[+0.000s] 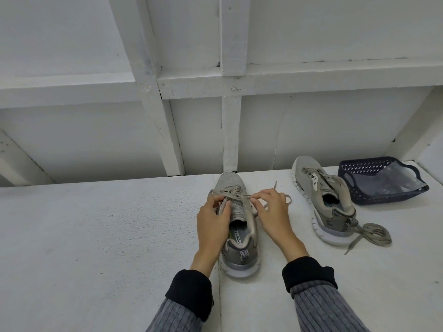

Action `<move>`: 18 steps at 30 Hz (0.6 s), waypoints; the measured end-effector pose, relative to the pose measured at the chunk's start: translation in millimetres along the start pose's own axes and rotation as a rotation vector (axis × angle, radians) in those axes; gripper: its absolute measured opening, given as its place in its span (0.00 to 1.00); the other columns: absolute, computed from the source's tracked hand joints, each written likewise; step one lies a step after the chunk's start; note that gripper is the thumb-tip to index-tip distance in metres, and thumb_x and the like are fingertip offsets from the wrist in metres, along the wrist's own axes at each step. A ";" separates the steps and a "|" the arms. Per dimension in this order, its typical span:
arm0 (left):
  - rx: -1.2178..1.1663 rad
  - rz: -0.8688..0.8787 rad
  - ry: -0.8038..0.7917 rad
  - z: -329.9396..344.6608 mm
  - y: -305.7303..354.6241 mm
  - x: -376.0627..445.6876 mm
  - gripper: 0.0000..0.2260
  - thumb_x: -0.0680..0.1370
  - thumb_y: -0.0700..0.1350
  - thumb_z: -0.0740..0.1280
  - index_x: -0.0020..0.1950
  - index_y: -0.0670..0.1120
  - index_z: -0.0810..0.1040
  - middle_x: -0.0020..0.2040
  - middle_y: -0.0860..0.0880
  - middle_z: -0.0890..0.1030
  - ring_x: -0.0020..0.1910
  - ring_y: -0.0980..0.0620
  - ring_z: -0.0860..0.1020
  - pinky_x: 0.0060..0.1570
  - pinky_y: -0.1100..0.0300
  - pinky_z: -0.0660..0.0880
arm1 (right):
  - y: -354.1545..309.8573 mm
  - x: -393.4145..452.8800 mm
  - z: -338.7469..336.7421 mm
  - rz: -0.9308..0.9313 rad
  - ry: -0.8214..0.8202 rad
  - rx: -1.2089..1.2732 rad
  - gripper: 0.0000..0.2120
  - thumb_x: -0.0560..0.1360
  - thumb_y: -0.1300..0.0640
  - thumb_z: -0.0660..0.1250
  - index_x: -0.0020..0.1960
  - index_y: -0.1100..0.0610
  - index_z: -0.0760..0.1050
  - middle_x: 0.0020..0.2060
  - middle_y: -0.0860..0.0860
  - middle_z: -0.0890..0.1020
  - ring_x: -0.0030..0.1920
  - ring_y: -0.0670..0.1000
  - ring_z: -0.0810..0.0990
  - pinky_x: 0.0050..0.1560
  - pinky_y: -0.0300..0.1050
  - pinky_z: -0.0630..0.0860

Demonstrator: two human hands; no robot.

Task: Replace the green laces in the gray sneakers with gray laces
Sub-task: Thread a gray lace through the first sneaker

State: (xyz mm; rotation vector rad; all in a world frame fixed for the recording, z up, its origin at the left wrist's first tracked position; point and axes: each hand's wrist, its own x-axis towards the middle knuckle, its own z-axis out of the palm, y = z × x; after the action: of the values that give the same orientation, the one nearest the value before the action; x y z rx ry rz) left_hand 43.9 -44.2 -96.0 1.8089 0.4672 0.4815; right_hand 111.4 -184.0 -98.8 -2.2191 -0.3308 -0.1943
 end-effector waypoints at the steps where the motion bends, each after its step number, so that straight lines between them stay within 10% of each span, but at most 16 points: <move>1: 0.000 -0.003 -0.004 0.3 -0.2 0.1 0.05 0.78 0.47 0.69 0.53 0.53 0.80 0.48 0.61 0.81 0.50 0.67 0.77 0.48 0.70 0.72 | 2.4 -0.7 -1.5 0.024 0.032 0.009 0.05 0.77 0.57 0.67 0.47 0.52 0.81 0.46 0.46 0.77 0.51 0.49 0.71 0.51 0.42 0.66; 8: -0.010 -0.035 0.016 3.5 -5.0 1.8 0.09 0.78 0.49 0.70 0.57 0.52 0.77 0.52 0.59 0.80 0.54 0.62 0.77 0.54 0.62 0.75 | 48.6 -12.9 -13.0 0.430 0.151 -0.136 0.07 0.76 0.63 0.64 0.41 0.59 0.79 0.43 0.59 0.81 0.43 0.55 0.77 0.39 0.42 0.70; 18: -0.023 -0.030 0.036 3.2 -4.4 2.2 0.08 0.77 0.48 0.71 0.55 0.52 0.78 0.50 0.63 0.79 0.53 0.63 0.78 0.55 0.55 0.78 | -7.0 -1.1 -4.2 -0.009 -0.075 0.067 0.06 0.77 0.59 0.68 0.52 0.54 0.82 0.44 0.44 0.79 0.48 0.47 0.72 0.48 0.31 0.66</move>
State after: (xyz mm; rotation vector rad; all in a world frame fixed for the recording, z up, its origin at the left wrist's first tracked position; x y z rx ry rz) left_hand 47.1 -44.4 -100.8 1.7706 0.5115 0.4976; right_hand 108.2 -183.3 -91.3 -2.1628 -0.3825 -0.1030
